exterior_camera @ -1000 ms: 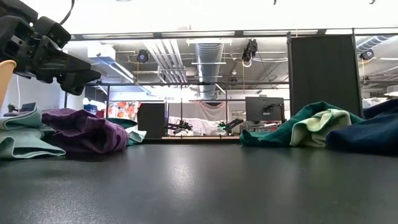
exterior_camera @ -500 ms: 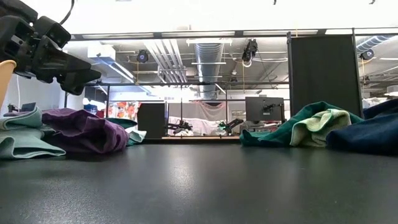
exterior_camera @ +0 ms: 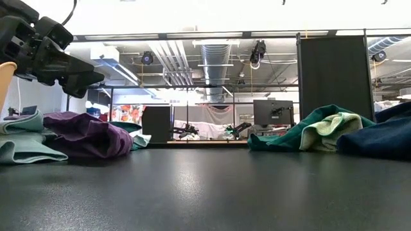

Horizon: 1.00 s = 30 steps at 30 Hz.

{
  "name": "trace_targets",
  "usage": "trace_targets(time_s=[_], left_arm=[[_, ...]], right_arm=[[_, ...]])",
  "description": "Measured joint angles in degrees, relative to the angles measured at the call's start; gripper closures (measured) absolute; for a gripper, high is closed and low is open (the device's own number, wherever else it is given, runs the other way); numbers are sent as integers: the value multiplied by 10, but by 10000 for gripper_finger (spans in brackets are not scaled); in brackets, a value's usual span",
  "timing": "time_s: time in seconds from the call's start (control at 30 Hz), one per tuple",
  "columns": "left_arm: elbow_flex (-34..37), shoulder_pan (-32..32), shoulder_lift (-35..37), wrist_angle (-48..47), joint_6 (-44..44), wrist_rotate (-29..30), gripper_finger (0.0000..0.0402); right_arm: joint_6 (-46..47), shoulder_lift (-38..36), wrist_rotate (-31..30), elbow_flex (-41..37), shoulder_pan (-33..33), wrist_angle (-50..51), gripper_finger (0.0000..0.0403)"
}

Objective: Sort microfiber towel by color & place in baskets
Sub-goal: Put the bottom light green microfiber towel into the blue bin, then put the light green microfiber towel into the blue bin

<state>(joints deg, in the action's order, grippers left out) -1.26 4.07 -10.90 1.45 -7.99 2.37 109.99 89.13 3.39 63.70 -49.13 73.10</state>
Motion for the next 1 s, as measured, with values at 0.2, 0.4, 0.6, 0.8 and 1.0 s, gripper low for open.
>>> trace_targets(time_s=[0.2, 0.4, 0.6, 0.8, 1.0], left_arm=[[0, 0, 0, 0, 0, 0, 251], [0, 0, 0, 0, 0, 0, 251], [0, 0, 0, 0, 0, 0, 251], [0, 0, -1, 0, 0, 0, 251], [0, 0, 0, 0, 0, 0, 251]], right_arm=[[-4, -44, -7, 96, 6, 147, 161], [-24, -82, -48, 136, 9, 165, 115], [-6, -111, -333, 104, 57, 170, 98], [-66, -139, -368, 37, 218, 169, 109], [-139, -170, -400, -64, 388, 125, 136]])
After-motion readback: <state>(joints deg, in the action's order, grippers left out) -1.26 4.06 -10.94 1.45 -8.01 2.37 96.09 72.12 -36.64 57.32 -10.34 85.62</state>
